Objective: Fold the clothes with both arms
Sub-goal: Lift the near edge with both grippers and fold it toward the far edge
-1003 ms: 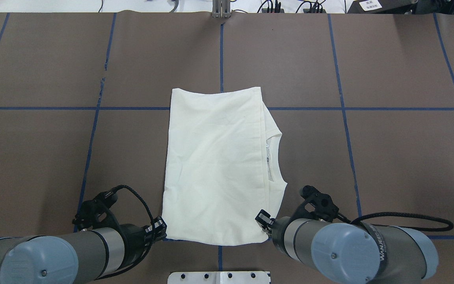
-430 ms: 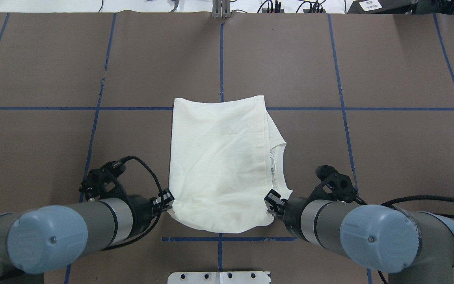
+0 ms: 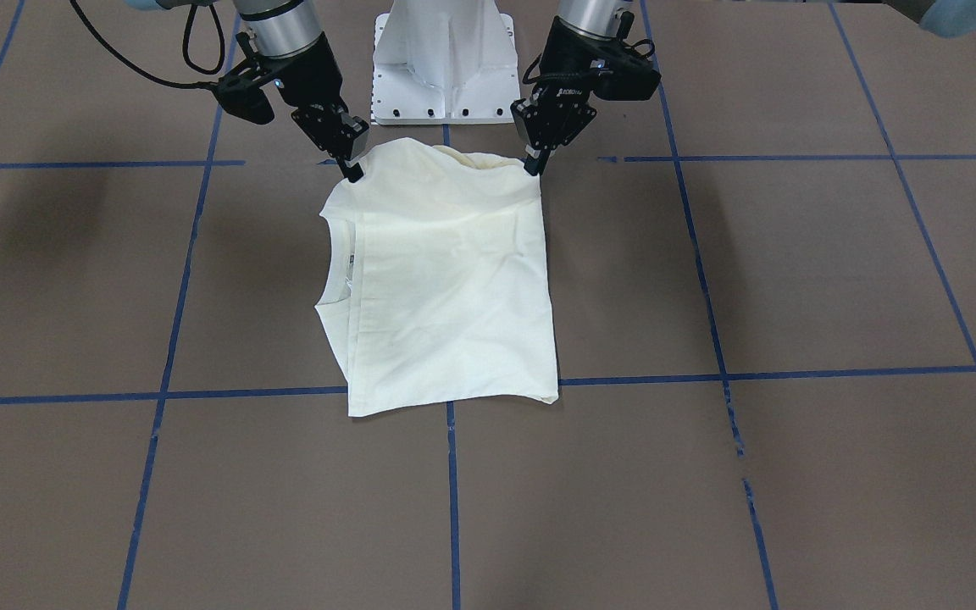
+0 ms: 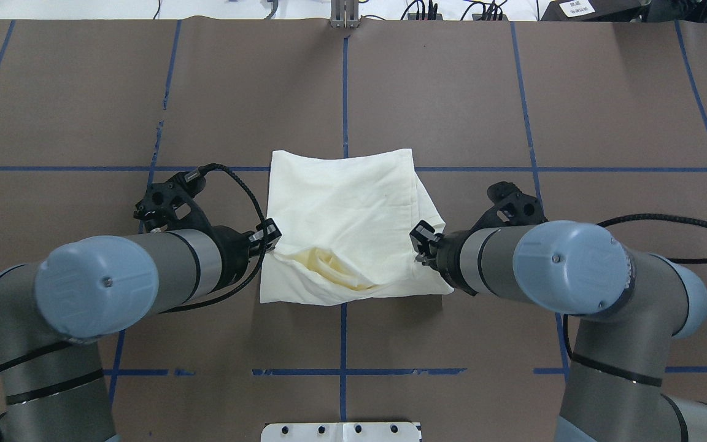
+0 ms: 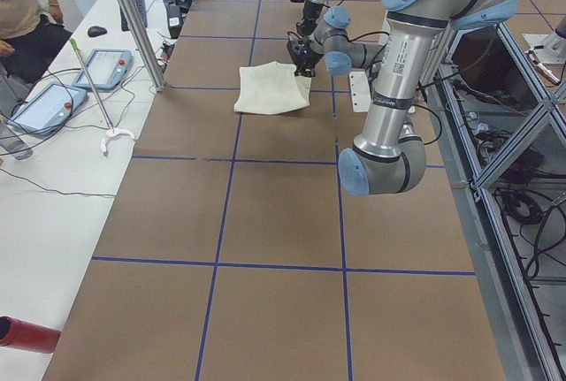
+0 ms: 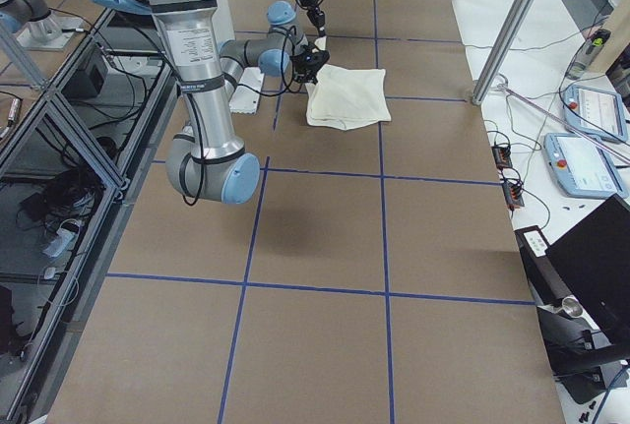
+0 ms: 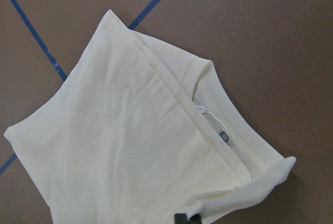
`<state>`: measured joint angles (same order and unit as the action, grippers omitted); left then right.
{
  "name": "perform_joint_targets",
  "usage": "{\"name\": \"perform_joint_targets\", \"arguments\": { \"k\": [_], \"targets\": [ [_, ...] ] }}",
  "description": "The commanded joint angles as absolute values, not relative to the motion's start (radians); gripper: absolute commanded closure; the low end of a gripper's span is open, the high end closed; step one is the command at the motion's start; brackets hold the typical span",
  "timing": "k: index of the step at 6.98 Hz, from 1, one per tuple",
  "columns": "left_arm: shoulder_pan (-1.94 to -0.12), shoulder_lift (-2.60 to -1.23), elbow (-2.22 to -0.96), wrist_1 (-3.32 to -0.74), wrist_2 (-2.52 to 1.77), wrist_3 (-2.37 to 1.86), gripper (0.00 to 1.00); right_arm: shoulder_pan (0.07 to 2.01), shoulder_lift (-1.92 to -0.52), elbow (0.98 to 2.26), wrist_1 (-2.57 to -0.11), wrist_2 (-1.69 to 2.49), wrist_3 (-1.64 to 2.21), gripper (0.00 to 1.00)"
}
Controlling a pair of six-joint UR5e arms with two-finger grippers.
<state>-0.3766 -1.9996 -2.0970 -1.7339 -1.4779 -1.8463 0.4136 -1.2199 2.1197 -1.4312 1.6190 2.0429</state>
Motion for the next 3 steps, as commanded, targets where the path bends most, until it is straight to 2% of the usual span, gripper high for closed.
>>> {"name": "perform_joint_targets", "arguments": {
  "k": [1,3],
  "targets": [
    [-0.429,-2.086,-1.964,-1.752,-1.476,-1.794,1.0,0.507,-1.14,1.997,-1.427,1.661,1.99,1.0],
    [-0.48,-2.109,-1.828,-1.88,-1.476,-1.764,1.0,0.555,-1.045,1.855,-1.42,1.664,1.985,1.0]
  ]
}}
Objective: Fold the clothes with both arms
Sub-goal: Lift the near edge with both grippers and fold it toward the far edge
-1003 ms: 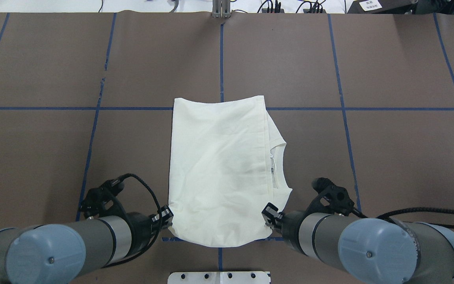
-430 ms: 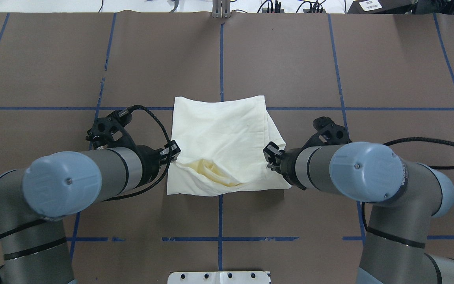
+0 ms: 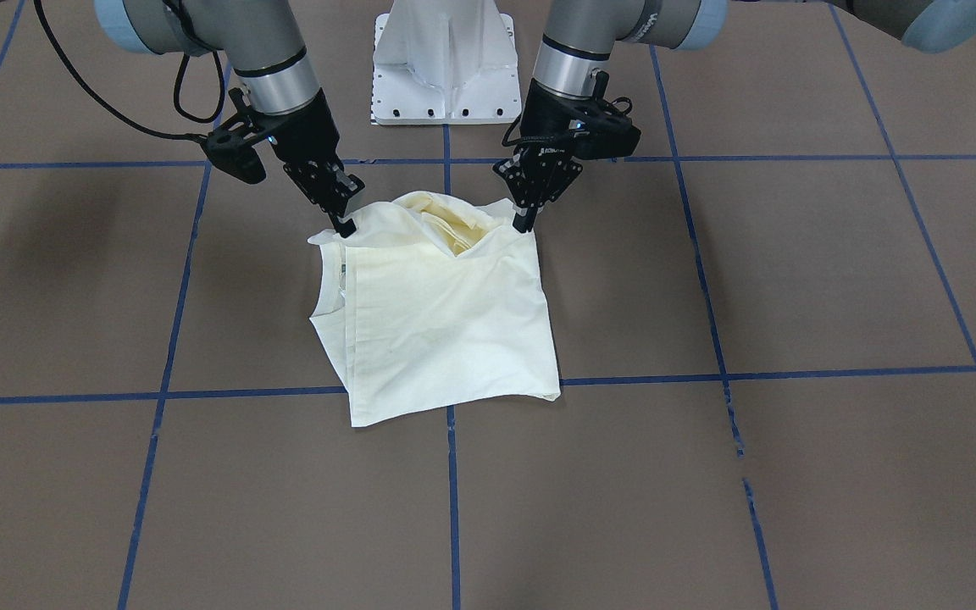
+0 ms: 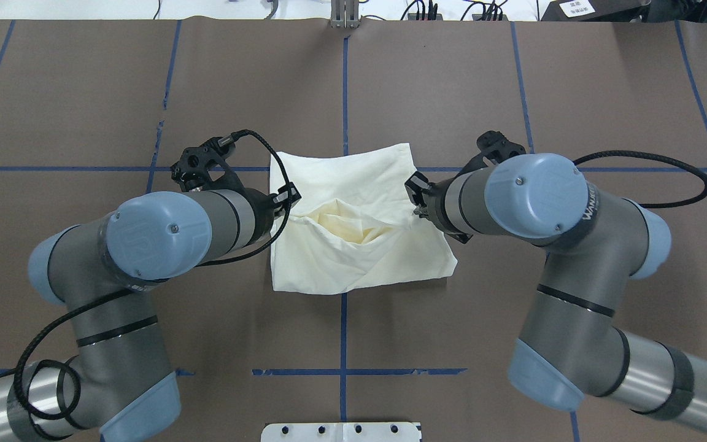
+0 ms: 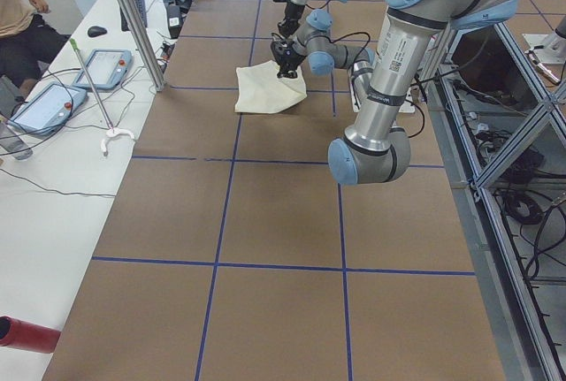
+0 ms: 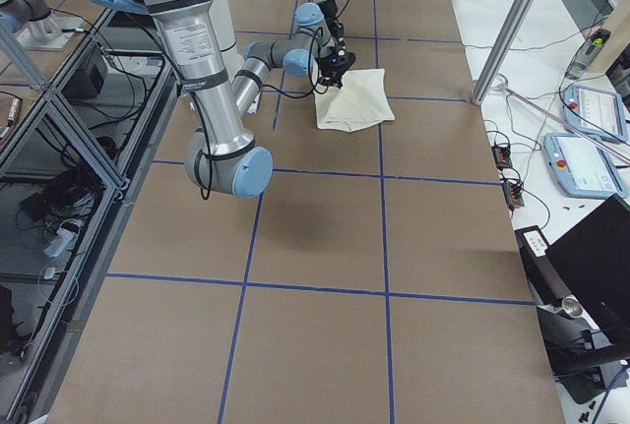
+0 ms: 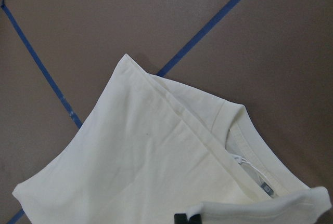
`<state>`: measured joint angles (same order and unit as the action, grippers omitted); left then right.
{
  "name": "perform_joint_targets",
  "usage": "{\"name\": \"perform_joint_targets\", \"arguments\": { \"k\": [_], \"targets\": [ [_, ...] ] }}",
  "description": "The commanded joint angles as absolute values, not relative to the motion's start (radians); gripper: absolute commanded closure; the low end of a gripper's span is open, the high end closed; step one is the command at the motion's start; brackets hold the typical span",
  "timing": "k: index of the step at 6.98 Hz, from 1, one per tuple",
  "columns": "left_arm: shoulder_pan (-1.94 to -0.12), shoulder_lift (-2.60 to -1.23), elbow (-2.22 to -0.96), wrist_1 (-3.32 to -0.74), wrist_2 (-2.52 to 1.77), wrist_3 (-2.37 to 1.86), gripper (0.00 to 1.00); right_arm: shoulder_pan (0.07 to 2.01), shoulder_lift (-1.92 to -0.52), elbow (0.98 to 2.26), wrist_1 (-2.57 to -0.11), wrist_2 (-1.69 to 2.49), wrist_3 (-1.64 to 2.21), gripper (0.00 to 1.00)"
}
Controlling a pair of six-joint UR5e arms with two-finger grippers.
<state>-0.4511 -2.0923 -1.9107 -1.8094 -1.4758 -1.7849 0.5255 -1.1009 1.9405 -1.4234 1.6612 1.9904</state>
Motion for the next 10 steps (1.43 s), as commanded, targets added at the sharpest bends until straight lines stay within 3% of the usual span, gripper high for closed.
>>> {"name": "perform_joint_targets", "arguments": {
  "k": [1,7,10],
  "targets": [
    [-0.503,-2.13,-1.771,-1.913,-1.476,-1.756,1.0,0.583,-0.987,1.77,-1.396,1.683,1.986,1.0],
    [-0.571,-2.186,-1.522,-2.104,-1.474,-1.675,1.0,0.653,-0.915,1.515,-1.233,1.74,1.954,1.0],
    [-0.623,-2.189,-1.474,-2.154,-1.474,-1.629,1.0,0.678,-0.885,1.38,-1.108,1.744,1.916,1.0]
  ]
}}
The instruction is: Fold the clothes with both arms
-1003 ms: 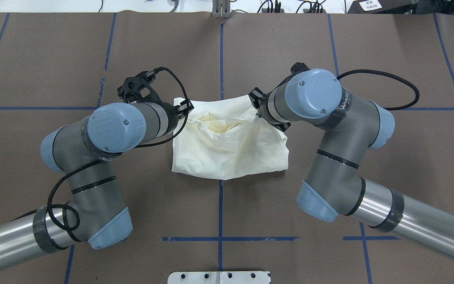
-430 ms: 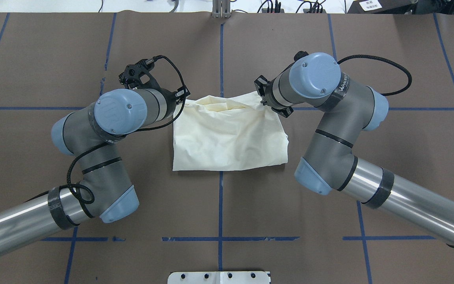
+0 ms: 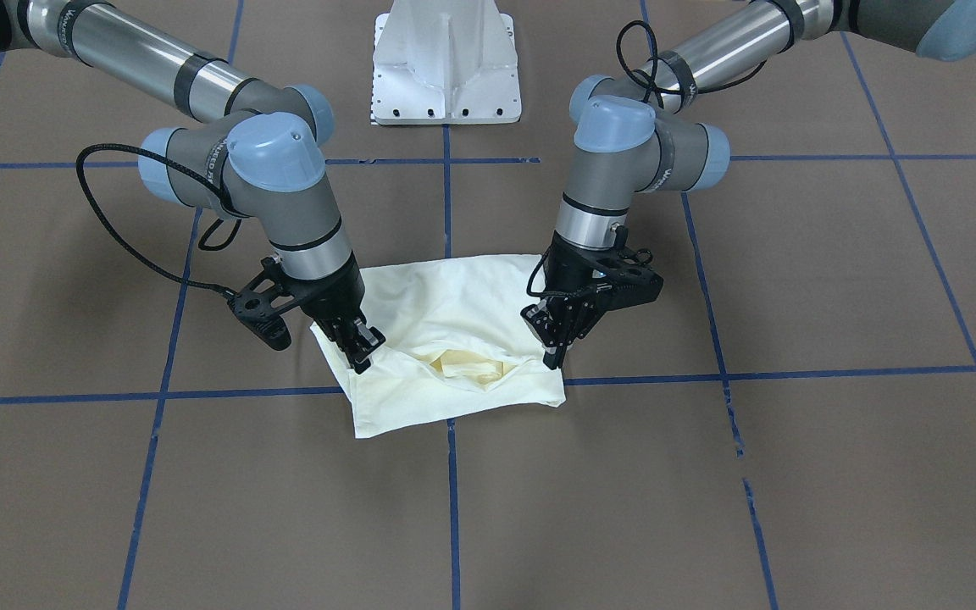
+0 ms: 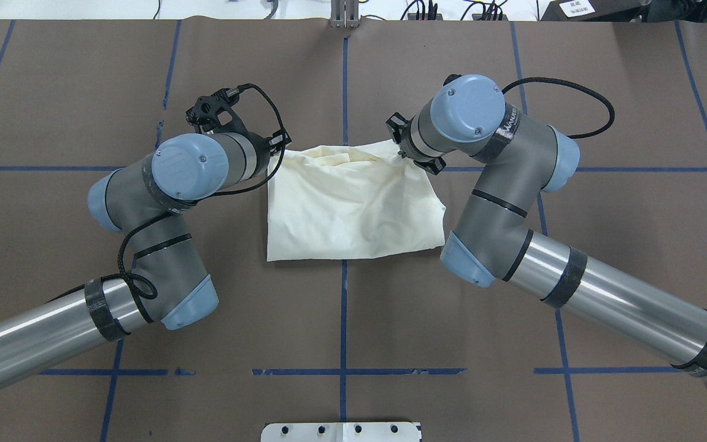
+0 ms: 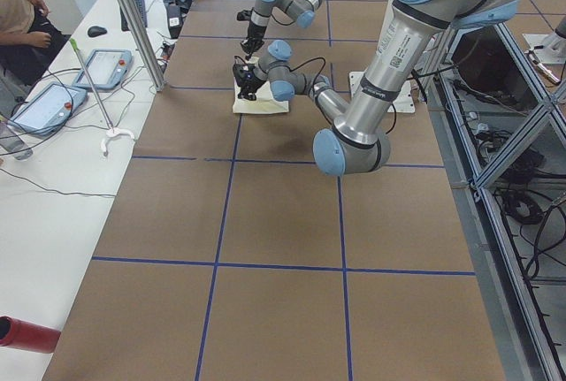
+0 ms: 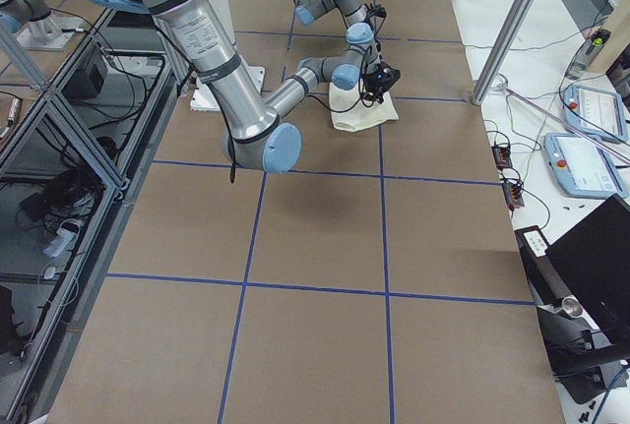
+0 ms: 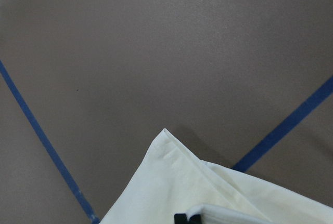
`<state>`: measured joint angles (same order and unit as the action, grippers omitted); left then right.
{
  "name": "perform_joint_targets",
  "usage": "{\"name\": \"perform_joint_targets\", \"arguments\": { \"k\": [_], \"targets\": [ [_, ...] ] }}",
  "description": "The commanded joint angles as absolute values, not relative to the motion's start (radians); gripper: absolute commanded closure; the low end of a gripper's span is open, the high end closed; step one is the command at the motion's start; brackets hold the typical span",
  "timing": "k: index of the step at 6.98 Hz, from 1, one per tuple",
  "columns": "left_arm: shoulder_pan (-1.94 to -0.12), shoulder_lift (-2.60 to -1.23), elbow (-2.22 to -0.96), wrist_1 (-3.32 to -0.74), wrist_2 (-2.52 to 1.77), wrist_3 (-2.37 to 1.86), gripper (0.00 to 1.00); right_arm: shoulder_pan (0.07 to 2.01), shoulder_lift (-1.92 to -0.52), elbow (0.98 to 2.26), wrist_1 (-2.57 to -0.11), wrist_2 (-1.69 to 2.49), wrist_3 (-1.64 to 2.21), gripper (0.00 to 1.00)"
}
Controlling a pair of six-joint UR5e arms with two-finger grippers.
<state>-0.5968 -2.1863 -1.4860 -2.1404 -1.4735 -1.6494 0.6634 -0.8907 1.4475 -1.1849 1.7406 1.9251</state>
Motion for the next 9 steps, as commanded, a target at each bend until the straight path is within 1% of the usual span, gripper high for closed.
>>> {"name": "perform_joint_targets", "arguments": {
  "k": [1,2,3,4,5,6,9],
  "targets": [
    [-0.665,-2.203,-1.445,-2.217,-1.476,-1.6,0.52,0.705,-0.873,1.3,-1.029,1.765,1.913,0.45],
    [-0.669,-2.204,-1.442,-2.229,-1.477,-1.582,0.32,0.707,-0.87,1.289,-1.008,1.767,1.899,0.0],
    [-0.672,-2.207,-1.471,-2.253,-1.482,-1.585,0.31,0.725,-0.849,1.29,-1.006,1.769,1.902,0.0],
    [-0.672,-2.194,-1.508,-2.253,-1.538,-1.589,0.35,0.757,-0.848,1.305,-1.006,1.813,1.899,0.0],
    [-0.648,-2.192,-1.549,-2.244,-1.593,-1.627,0.73,0.796,-0.859,1.328,-1.006,1.901,1.895,0.0],
    [-0.581,-2.151,-1.571,-2.244,-1.611,-1.676,1.0,0.805,-0.867,1.336,-1.006,1.926,1.893,0.0],
    [-0.519,-2.118,-1.548,-2.243,-1.609,-1.674,1.0,0.811,-0.904,1.37,-1.005,1.925,1.842,0.0]
  ]
}}
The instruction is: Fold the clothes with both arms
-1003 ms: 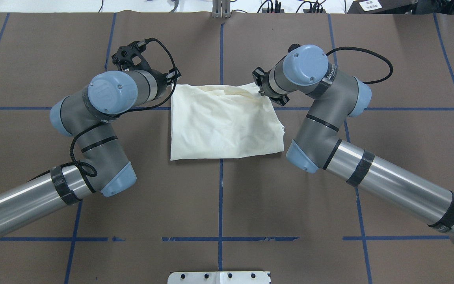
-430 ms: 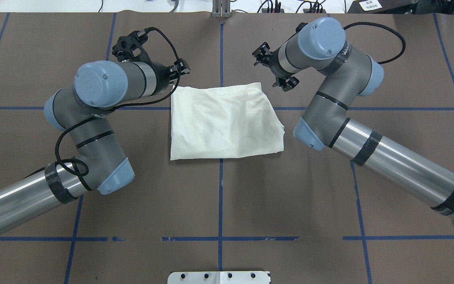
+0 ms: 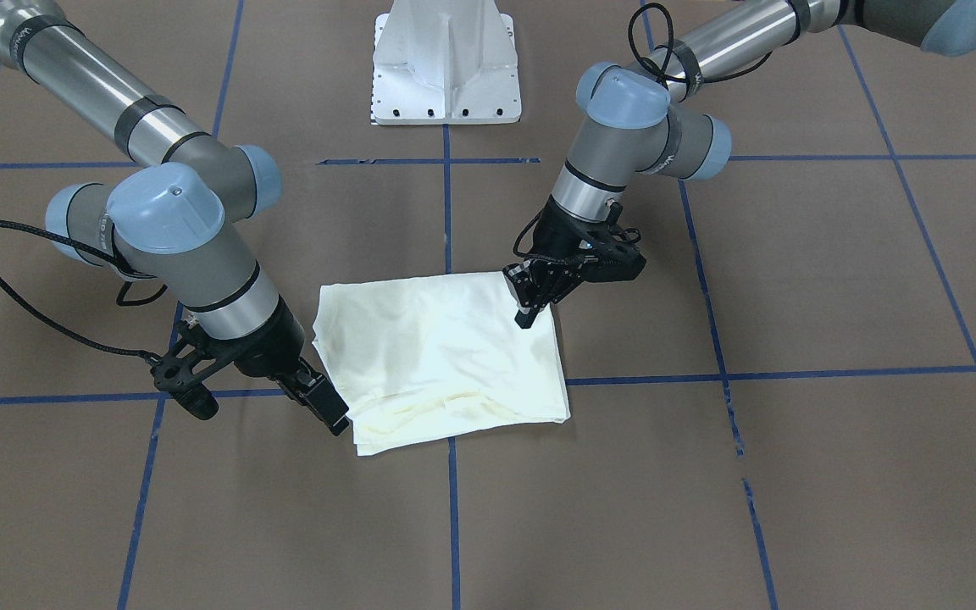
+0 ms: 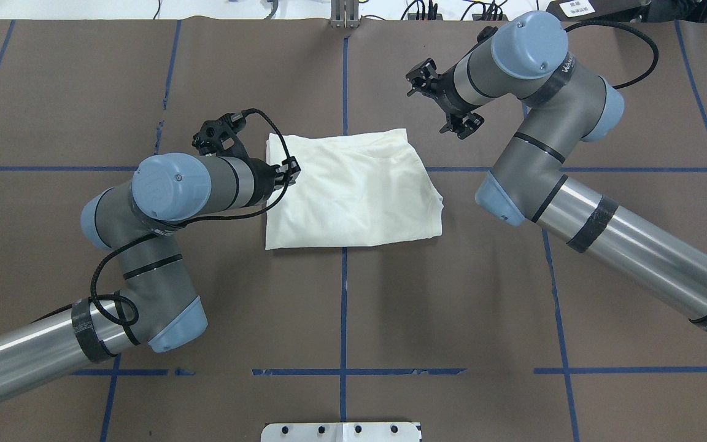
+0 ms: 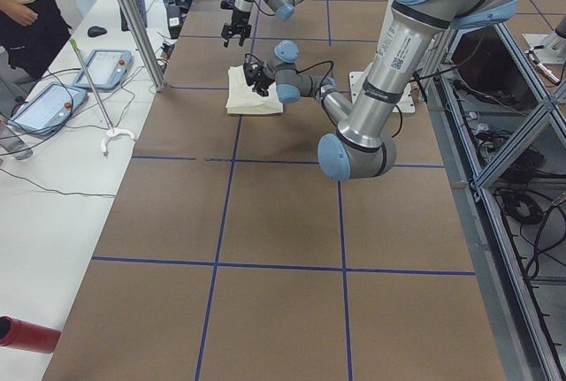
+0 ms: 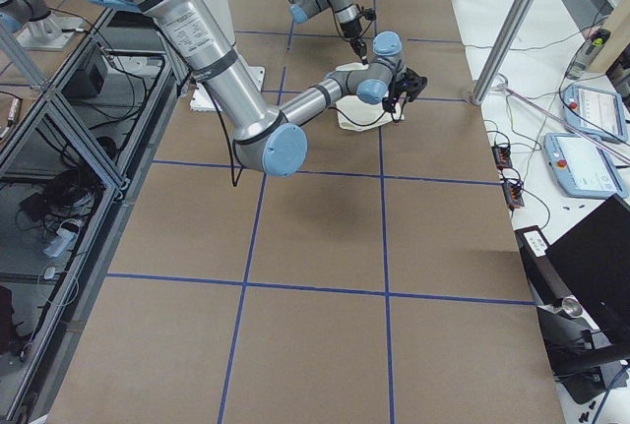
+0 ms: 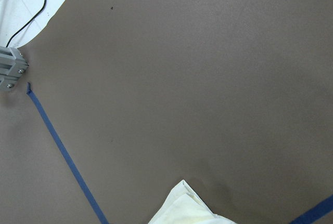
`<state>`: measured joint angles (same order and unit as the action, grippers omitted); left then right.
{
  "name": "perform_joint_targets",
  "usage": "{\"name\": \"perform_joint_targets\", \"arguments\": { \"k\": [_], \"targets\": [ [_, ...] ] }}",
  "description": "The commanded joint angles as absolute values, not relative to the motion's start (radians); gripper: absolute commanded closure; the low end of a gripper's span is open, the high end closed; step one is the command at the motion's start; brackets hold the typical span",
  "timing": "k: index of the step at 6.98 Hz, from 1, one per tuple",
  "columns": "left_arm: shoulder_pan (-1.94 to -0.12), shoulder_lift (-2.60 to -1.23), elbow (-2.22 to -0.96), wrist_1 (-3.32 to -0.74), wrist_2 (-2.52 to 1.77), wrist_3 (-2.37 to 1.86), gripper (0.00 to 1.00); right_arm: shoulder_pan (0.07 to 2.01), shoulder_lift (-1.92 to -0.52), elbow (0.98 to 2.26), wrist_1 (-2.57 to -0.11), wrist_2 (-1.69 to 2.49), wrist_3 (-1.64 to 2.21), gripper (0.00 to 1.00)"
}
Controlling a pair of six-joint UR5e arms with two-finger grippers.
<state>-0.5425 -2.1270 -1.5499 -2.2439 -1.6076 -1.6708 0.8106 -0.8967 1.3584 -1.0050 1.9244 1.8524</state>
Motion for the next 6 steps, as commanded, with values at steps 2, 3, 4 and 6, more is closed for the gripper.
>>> {"name": "perform_joint_targets", "arguments": {
  "k": [2,3,4,6],
  "targets": [
    [-0.514,-2.111,-1.479,-2.244,-1.606,-1.666,1.0,0.811,-0.907,1.376,-1.006,1.925,1.842,0.0],
    [-0.515,-2.109,-1.482,-2.243,-1.609,-1.666,1.0,0.81,-0.905,1.376,-1.006,1.924,1.842,0.0],
    [-0.517,-2.109,-1.488,-2.235,-1.609,-1.666,1.0,0.81,-0.905,1.376,-1.006,1.924,1.842,0.0],
    [-0.526,-2.051,-1.611,-2.227,-1.614,-1.655,1.0,0.811,-0.905,1.376,-1.008,1.924,1.842,0.0]
  ]
}}
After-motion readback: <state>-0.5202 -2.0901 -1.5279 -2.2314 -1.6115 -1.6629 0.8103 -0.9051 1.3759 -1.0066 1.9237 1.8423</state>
